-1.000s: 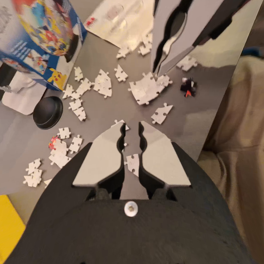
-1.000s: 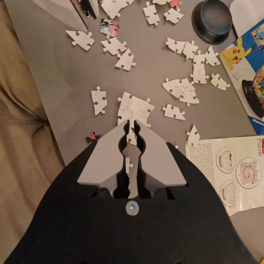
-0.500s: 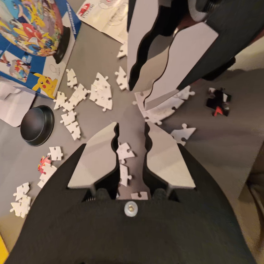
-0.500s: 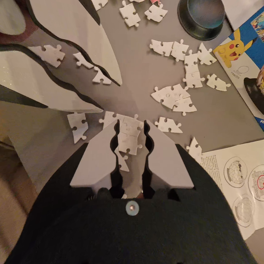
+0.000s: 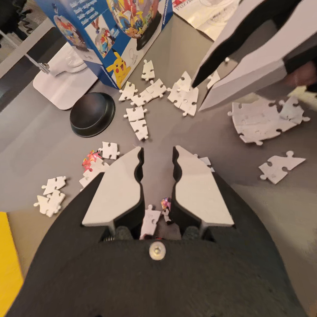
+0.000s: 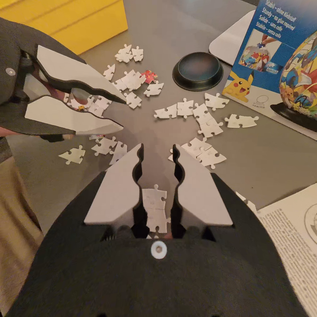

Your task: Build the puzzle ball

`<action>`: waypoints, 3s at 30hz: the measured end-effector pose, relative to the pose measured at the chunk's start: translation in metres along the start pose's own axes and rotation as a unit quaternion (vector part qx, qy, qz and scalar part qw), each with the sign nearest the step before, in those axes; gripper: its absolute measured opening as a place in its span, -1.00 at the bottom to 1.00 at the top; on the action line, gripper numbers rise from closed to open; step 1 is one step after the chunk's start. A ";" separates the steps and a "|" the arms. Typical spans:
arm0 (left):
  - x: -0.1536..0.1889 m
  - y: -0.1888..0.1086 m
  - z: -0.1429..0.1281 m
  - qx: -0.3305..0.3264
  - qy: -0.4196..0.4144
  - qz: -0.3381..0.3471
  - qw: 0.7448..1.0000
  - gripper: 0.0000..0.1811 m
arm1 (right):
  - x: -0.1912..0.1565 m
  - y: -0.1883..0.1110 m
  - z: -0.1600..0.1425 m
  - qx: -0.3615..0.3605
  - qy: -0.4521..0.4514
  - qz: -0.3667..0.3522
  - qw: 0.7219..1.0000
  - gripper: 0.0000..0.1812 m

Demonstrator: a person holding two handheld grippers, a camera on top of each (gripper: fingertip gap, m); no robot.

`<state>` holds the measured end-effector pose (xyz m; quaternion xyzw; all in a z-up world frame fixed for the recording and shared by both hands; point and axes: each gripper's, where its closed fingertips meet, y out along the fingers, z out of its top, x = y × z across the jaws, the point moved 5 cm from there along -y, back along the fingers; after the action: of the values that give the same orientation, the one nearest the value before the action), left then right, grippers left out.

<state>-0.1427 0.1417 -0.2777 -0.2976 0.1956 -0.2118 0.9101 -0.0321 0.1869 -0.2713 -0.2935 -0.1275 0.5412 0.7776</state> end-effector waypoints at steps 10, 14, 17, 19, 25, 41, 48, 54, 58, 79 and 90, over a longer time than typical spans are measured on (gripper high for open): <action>-0.008 0.003 0.009 0.036 0.018 0.012 0.999 -0.72 | 0.017 0.005 -0.013 -0.043 -0.184 -0.084 0.978 -0.79; -0.023 0.002 -0.001 0.032 0.044 0.049 0.997 -0.76 | 0.013 0.001 -0.008 -0.028 -0.201 -0.084 0.976 -0.82; -0.039 -0.004 -0.005 0.043 0.058 0.086 0.994 -0.78 | 0.014 -0.002 -0.005 -0.017 -0.212 -0.090 0.973 -0.82; -0.042 -0.005 -0.008 0.043 0.058 0.094 0.993 -0.77 | 0.015 -0.006 -0.004 -0.010 -0.194 -0.091 0.977 -0.80; -0.024 -0.015 -0.012 0.044 0.075 0.075 0.993 -0.73 | 0.007 -0.017 -0.020 -0.020 -0.193 -0.100 0.976 -0.73; 0.010 -0.084 -0.032 0.044 0.084 0.089 0.992 -0.65 | -0.055 -0.032 -0.004 0.018 -0.241 -0.063 0.968 -0.59; 0.011 -0.099 -0.066 0.026 0.011 0.073 0.997 -0.58 | -0.050 -0.012 0.014 0.028 -0.213 -0.038 0.976 -0.53; -0.021 -0.109 -0.088 0.040 -0.048 0.102 0.993 -0.59 | -0.031 0.011 0.019 0.011 -0.186 -0.024 0.982 -0.48; -0.048 -0.096 -0.075 0.048 -0.047 0.107 0.992 -0.57 | -0.005 0.016 0.026 0.010 -0.146 -0.026 0.989 -0.45; -0.060 -0.053 -0.034 0.043 0.015 0.090 0.995 -0.57 | 0.008 -0.015 -0.044 -0.239 -0.200 0.119 0.943 -0.43; -0.054 -0.040 -0.027 0.054 0.033 0.058 0.996 -0.57 | 0.001 -0.006 -0.043 -0.216 -0.144 0.143 0.955 -0.86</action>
<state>-0.2119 0.1273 -0.2607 -0.2292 0.2304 -0.1781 0.9288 -0.0051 0.1732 -0.3019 -0.3886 -0.3085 0.6425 0.5840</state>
